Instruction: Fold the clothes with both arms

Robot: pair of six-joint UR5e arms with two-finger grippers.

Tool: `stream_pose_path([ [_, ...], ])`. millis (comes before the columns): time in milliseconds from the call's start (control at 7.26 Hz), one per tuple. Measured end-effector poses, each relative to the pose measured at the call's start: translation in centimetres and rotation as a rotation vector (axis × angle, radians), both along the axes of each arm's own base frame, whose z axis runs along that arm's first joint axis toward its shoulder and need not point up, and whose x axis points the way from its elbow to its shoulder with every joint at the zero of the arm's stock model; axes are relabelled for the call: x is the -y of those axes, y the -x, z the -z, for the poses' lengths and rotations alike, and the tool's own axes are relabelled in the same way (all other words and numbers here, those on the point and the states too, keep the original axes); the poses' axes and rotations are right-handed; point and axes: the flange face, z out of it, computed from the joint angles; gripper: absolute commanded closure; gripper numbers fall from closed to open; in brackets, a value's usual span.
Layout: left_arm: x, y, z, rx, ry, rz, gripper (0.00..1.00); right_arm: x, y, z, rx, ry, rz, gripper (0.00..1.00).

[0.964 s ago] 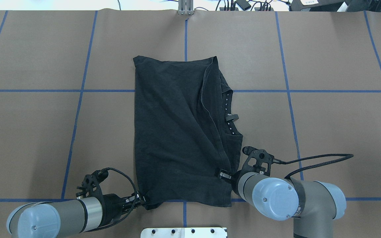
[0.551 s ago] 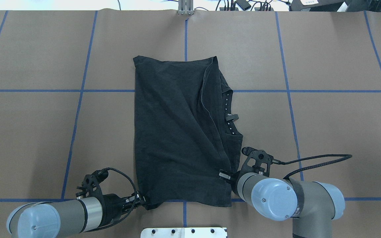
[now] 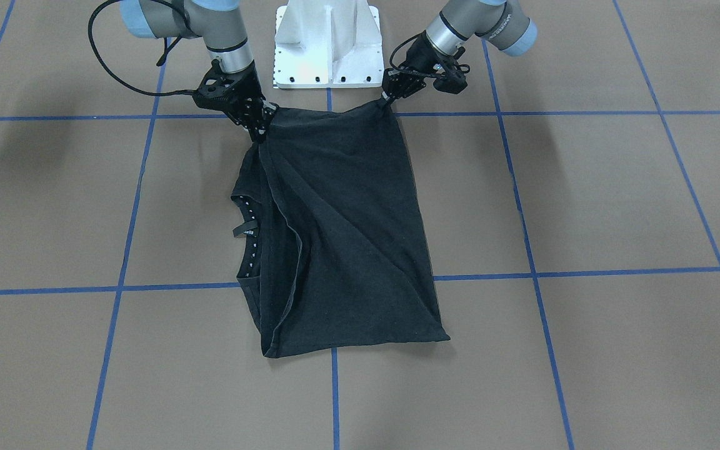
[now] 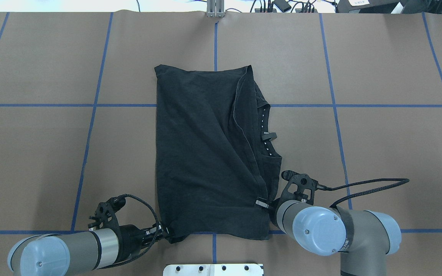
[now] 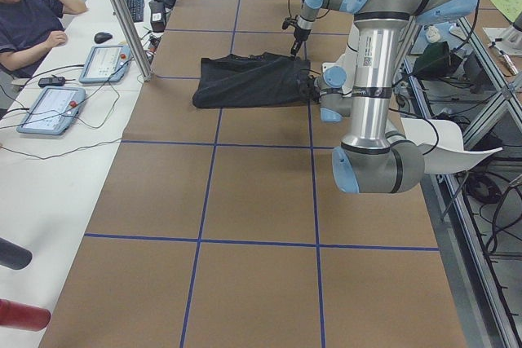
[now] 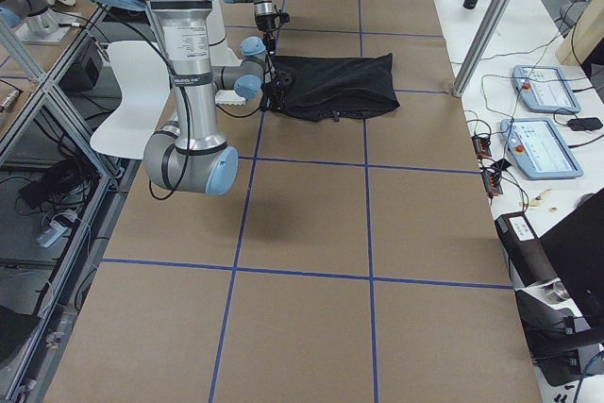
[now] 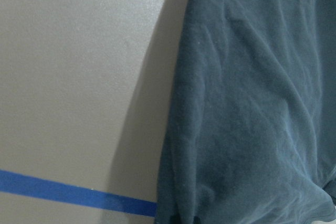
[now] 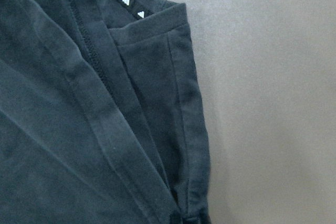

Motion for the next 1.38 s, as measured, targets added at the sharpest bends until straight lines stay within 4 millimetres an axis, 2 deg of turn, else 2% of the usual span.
stream_pose_path([
  [413,0.0,0.3,0.4,-0.008,-0.002,0.000,1.00,0.1,-0.4,0.7,0.014,-0.001,0.002,1.00],
  [688,-0.1,0.8,1.0,-0.020,-0.005,-0.001,1.00,0.0,-0.9,1.8,0.039,0.002,0.011,1.00],
  [964,-0.5,1.6,2.1,-0.043,-0.010,-0.023,1.00,-0.6,-2.3,3.1,0.069,0.006,0.026,1.00],
  [1101,-1.1,3.1,2.8,-0.063,-0.012,-0.039,1.00,-1.6,-3.7,3.8,0.088,0.008,0.044,1.00],
  [1377,-2.7,8.0,5.0,-0.116,-0.015,-0.071,1.00,-4.8,-8.0,5.1,0.133,0.006,0.099,1.00],
])
